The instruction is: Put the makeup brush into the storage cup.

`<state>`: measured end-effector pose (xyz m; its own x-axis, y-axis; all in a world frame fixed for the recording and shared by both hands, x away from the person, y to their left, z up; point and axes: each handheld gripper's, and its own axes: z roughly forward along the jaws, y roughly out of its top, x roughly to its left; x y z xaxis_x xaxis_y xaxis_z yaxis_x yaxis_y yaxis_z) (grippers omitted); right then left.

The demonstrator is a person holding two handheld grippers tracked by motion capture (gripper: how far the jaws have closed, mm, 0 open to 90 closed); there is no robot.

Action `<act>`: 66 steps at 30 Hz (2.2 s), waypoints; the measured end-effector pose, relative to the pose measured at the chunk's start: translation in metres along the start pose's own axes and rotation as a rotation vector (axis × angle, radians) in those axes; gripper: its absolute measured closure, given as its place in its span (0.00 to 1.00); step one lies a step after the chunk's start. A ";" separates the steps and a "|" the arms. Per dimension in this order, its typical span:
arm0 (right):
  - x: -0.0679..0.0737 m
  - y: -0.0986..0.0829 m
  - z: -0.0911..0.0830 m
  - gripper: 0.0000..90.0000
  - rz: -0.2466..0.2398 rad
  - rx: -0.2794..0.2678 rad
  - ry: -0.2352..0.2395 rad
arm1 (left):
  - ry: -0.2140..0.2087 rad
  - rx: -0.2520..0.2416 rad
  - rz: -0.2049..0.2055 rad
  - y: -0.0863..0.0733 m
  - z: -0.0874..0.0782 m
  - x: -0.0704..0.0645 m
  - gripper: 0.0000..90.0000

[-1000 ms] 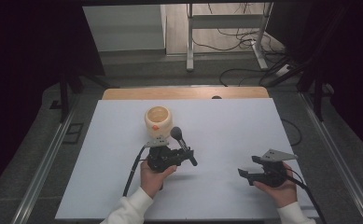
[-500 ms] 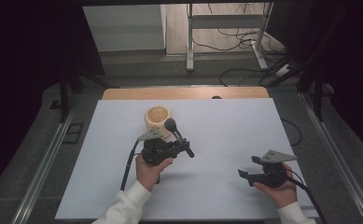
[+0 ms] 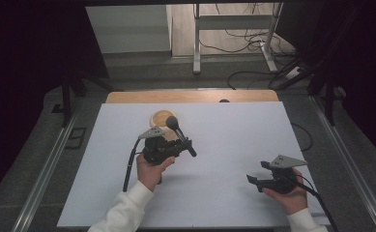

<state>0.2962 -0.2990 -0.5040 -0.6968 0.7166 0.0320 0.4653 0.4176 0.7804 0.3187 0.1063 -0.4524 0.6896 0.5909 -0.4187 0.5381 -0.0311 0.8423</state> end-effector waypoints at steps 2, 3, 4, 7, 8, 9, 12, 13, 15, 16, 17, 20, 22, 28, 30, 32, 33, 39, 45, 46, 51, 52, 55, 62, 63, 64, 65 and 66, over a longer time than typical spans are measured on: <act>0.000 0.000 0.000 0.23 0.001 0.000 0.001 | 0.002 -0.008 -0.005 0.002 -0.001 0.001 0.82; 0.000 0.000 0.000 0.23 0.000 0.001 0.002 | 0.001 -0.011 -0.006 0.002 -0.002 0.002 0.82; 0.000 0.000 0.000 0.23 0.001 0.001 0.002 | 0.003 -0.014 -0.005 0.004 -0.003 0.002 0.82; 0.000 0.000 0.000 0.23 -0.005 0.000 -0.002 | 0.005 -0.020 -0.010 0.007 -0.005 0.005 0.82; 0.000 0.000 0.000 0.23 -0.002 -0.003 -0.002 | 0.008 -0.021 -0.011 0.008 -0.006 0.005 0.82; 0.000 0.000 0.000 0.23 -0.003 -0.002 -0.003 | 0.010 -0.020 -0.009 0.009 -0.006 0.006 0.82; -0.001 0.000 0.000 0.23 0.001 -0.006 -0.004 | 0.015 -0.028 -0.006 0.012 -0.008 0.008 0.82; -0.001 -0.001 0.000 0.23 0.000 -0.006 -0.005 | 0.016 -0.030 -0.009 0.012 -0.009 0.008 0.82; -0.001 -0.001 0.000 0.23 0.001 -0.004 -0.006 | 0.023 -0.030 -0.006 0.013 -0.009 0.010 0.82; -0.001 -0.001 0.000 0.23 0.000 -0.004 -0.006 | 0.023 -0.032 -0.009 0.014 -0.010 0.010 0.82; -0.001 -0.001 0.001 0.23 0.001 -0.004 -0.007 | 0.024 -0.038 -0.009 0.015 -0.011 0.011 0.82; -0.001 -0.001 0.001 0.23 0.000 -0.004 -0.010 | 0.031 -0.052 -0.010 0.017 -0.014 0.015 0.82; -0.001 -0.001 0.001 0.23 0.001 -0.002 -0.010 | 0.035 -0.056 -0.012 0.018 -0.015 0.016 0.82; -0.001 -0.001 0.002 0.23 -0.001 0.003 -0.013 | 0.045 -0.064 -0.008 0.023 -0.016 0.019 0.82; -0.001 -0.002 0.002 0.23 0.000 0.006 -0.010 | 0.050 -0.061 -0.005 0.024 -0.016 0.020 0.82; -0.001 -0.002 0.002 0.23 -0.001 0.006 -0.009 | 0.053 -0.061 -0.013 0.024 -0.016 0.022 0.82; -0.001 -0.002 0.002 0.23 0.000 0.005 -0.009 | 0.055 -0.060 -0.013 0.024 -0.016 0.023 0.82; -0.001 -0.002 0.002 0.23 0.000 0.007 -0.010 | 0.061 -0.062 -0.022 0.025 -0.017 0.026 0.82; -0.002 -0.002 0.002 0.23 -0.001 0.013 -0.013 | 0.070 -0.074 -0.024 0.029 -0.021 0.030 0.82; -0.002 -0.002 0.003 0.23 -0.002 0.011 -0.014 | 0.073 -0.077 -0.021 0.030 -0.021 0.031 0.83; -0.002 -0.003 0.003 0.23 0.000 0.014 -0.015 | 0.089 -0.079 -0.011 0.036 -0.024 0.032 0.82; -0.002 -0.003 0.003 0.23 0.001 0.013 -0.013 | 0.090 -0.081 -0.014 0.037 -0.024 0.033 0.82; -0.002 -0.002 0.002 0.23 0.006 0.005 -0.007 | 0.102 -0.078 -0.014 0.039 -0.025 0.036 0.82; -0.002 -0.003 0.003 0.23 0.002 0.009 -0.009 | 0.121 -0.080 -0.003 0.047 -0.026 0.040 0.82; -0.002 -0.003 0.003 0.23 0.001 0.010 -0.009 | 0.124 -0.084 -0.007 0.048 -0.027 0.040 0.82; -0.002 -0.003 0.003 0.23 0.001 0.013 -0.010 | 0.125 -0.081 -0.007 0.049 -0.027 0.041 0.82; -0.002 -0.003 0.003 0.23 0.001 0.014 -0.010 | 0.131 -0.080 -0.006 0.050 -0.027 0.042 0.82; -0.002 -0.003 0.003 0.23 0.002 0.012 -0.009 | 0.133 -0.081 -0.006 0.051 -0.027 0.043 0.82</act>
<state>0.2980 -0.2996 -0.5081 -0.6909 0.7225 0.0273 0.4730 0.4231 0.7728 0.3627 0.1519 -0.4179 0.6131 0.6928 -0.3797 0.4975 0.0348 0.8668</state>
